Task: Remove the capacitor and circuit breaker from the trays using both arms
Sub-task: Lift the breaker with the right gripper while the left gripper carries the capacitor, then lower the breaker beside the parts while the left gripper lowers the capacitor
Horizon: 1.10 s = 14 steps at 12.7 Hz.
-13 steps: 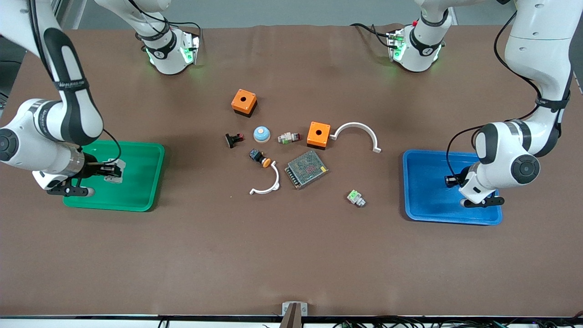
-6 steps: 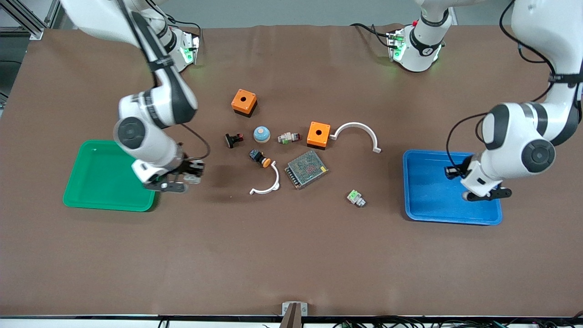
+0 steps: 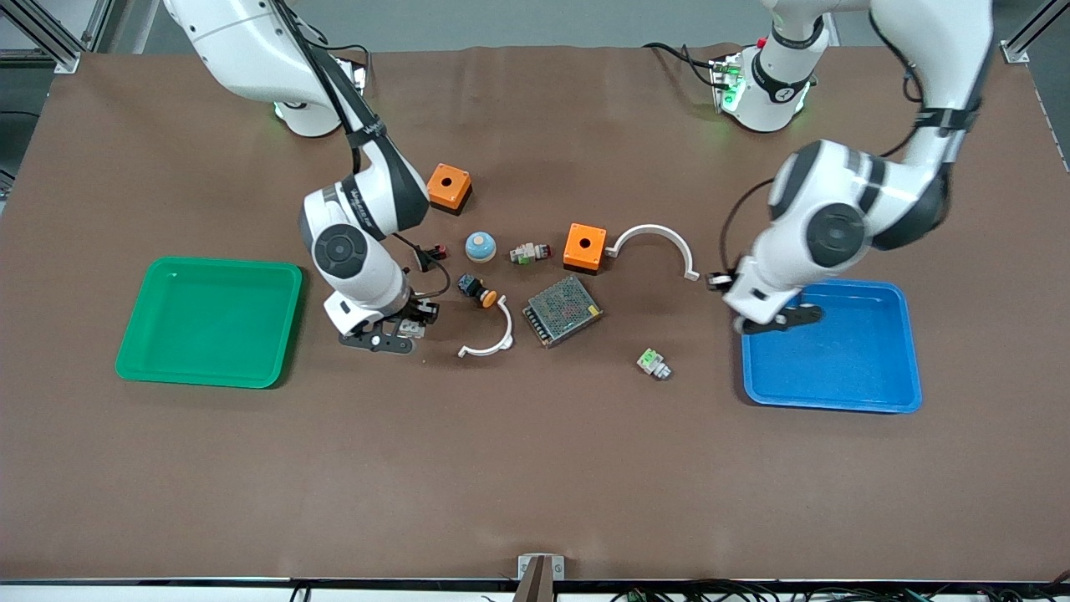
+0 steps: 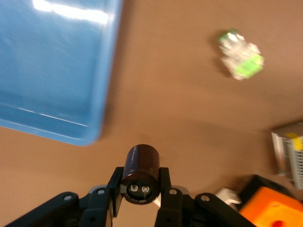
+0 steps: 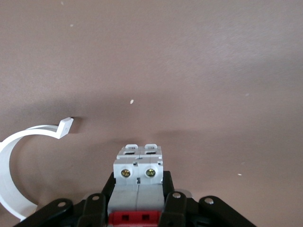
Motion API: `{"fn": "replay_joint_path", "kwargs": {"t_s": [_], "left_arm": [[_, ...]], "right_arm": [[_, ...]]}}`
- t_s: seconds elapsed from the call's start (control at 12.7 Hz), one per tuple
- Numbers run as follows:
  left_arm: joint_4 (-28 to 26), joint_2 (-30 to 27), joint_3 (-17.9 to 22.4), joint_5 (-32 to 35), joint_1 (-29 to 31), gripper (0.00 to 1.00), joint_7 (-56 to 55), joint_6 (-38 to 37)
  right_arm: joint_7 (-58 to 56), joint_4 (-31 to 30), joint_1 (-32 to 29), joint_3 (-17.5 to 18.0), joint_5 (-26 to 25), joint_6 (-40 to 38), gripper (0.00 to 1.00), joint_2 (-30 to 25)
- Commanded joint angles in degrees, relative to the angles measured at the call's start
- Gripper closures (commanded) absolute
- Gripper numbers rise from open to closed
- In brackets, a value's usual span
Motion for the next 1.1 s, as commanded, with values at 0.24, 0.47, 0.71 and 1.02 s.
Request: {"fn": "replay_joint_path", "kwargs": {"t_s": [0.24,0.47,0.71,1.02], "left_arm": [[-5.0,5.7,-1.5,1.3,-5.3,0.87,-9.9,13.7],[-6.5,9.0,-1.5,6.2,-6.2,0.87,-14.1,17.7],[-6.6,11.3,-1.5,9.2,-6.7,0.85,-16.1,19.1],[-6.7,12.0,-1.5,9.3,-6.9,0.82,-16.1,19.9]], "right_arm": [[3.5,1.3,2.2,-0.7,1.1,3.7,1.0,4.0],[3.4,2.2,2.4,-0.7,1.1,3.9,0.74,5.2],[3.0,4.1,1.6,-0.7,1.8,2.7,0.0,5.2],[1.9,15.3,-1.7,-1.1,2.4,-11.8,0.0,4.4]]}}
